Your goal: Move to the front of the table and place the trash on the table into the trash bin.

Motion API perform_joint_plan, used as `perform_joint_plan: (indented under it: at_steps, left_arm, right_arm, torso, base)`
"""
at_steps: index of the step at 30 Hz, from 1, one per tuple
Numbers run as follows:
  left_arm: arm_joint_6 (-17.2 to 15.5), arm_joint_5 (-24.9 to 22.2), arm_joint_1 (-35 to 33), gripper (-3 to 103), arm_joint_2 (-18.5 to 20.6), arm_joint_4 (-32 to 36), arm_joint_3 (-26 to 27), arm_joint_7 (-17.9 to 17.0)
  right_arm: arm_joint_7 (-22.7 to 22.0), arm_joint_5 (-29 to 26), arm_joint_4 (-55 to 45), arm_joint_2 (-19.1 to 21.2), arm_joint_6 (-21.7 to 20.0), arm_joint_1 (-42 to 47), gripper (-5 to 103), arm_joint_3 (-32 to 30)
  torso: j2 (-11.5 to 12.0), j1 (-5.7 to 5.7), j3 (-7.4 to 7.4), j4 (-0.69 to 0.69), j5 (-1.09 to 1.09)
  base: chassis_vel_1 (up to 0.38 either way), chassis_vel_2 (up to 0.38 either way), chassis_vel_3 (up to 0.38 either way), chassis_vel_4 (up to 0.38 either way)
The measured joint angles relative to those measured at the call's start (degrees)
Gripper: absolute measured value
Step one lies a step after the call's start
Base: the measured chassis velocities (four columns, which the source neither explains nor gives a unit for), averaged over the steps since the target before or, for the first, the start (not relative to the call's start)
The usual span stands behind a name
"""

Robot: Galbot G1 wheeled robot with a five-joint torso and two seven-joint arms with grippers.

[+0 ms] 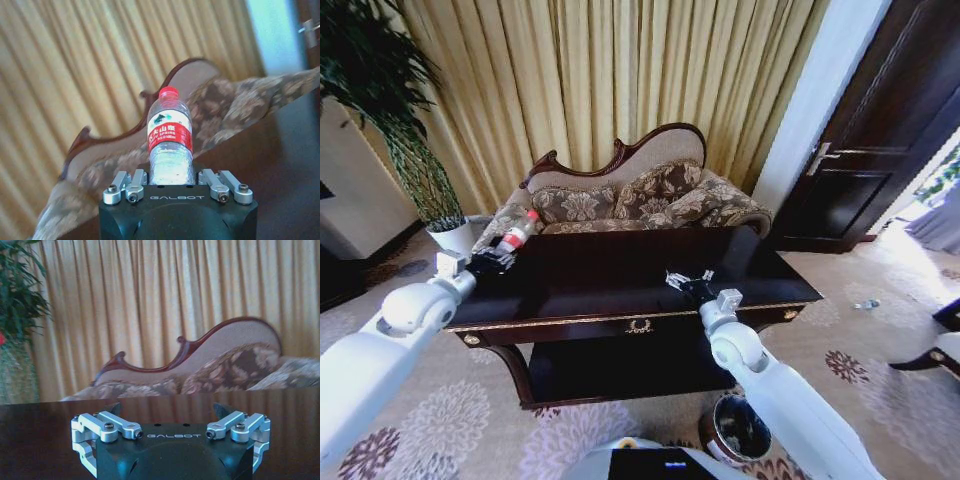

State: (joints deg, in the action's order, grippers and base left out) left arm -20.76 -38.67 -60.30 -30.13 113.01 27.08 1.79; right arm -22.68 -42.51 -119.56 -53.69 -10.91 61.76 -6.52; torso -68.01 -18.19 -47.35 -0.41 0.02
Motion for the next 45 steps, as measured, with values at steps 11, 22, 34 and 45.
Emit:
perform_joint_plan:
  at_steps: [11,22,34,45]
  left_arm:
    - [4.8,1.6,1.8,39,-0.1,6.6,-5.8,-0.1]
    - [9.6,5.7,15.9,39,-7.7,0.5,-22.8,3.2]
    - [11.0,7.3,25.7,39,-16.1,-5.6,-31.8,5.2]
    - [9.5,7.5,22.5,39,-15.4,-2.5,-31.1,4.9]
  right_arm:
    - [3.0,-23.1,-5.5,0.8,-1.7,-4.0,100,0.2]
    - [4.4,-25.5,-6.1,-1.0,-2.2,-4.8,100,0.2]
    - [4.9,-24.1,-1.9,-0.5,-2.3,-6.8,100,-1.1]
    - [6.3,-25.5,4.2,-4.5,-2.8,-17.0,100,2.5]
  torso:
    - [0.0,0.0,0.0,0.01,-0.01]
    - [0.0,0.0,0.0,-0.01,0.0]
    - [0.0,0.0,-0.01,0.01,0.0]
    - [0.0,-0.01,0.0,0.03,-0.02]
  base:
    - [0.0,0.0,0.0,0.0]
    - [0.0,0.0,0.0,0.0]
    - [0.0,0.0,0.0,0.0]
    - [0.0,0.0,0.0,0.0]
